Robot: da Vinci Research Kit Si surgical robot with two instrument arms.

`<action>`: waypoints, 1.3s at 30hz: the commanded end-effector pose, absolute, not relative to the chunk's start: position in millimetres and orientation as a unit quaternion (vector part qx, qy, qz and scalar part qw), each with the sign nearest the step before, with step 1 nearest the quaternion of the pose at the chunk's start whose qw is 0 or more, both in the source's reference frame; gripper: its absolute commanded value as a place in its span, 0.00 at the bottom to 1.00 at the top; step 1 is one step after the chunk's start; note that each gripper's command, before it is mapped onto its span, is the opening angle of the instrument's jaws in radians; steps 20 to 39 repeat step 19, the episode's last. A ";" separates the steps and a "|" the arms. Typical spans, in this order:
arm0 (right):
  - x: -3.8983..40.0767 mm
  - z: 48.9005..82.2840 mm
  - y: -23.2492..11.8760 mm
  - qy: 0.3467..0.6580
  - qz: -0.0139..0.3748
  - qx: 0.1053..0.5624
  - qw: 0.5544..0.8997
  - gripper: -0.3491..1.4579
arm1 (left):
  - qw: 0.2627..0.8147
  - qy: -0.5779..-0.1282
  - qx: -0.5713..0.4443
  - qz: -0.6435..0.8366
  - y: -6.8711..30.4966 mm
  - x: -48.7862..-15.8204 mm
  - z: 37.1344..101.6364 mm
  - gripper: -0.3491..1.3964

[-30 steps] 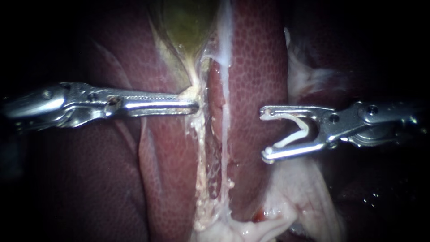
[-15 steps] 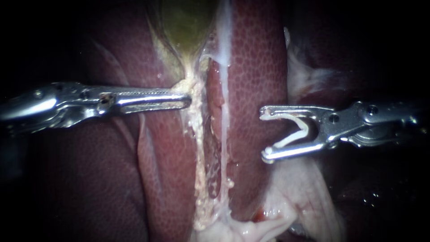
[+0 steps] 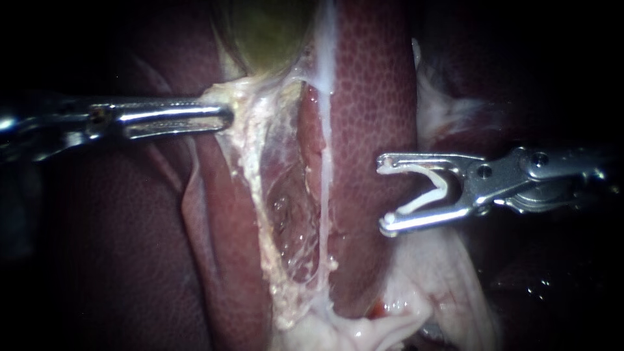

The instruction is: Grabbing gallbladder

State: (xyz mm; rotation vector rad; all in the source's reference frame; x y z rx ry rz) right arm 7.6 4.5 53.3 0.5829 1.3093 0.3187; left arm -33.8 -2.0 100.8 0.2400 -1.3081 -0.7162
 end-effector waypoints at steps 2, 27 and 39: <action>7.5 53.3 4.5 0.597 0.145 0.266 0.742 0.52 | 0.727 -0.595 0.105 -0.326 -1.8 -33.2 100.4 0.00; 7.6 53.3 4.5 0.597 0.145 0.266 0.742 0.52 | 0.729 -0.590 0.096 -0.334 -2.0 -33.0 100.5 0.00; 7.6 53.3 4.5 0.597 0.145 0.266 0.742 0.52 | 0.729 -0.590 0.096 -0.334 -2.0 -33.0 100.5 0.00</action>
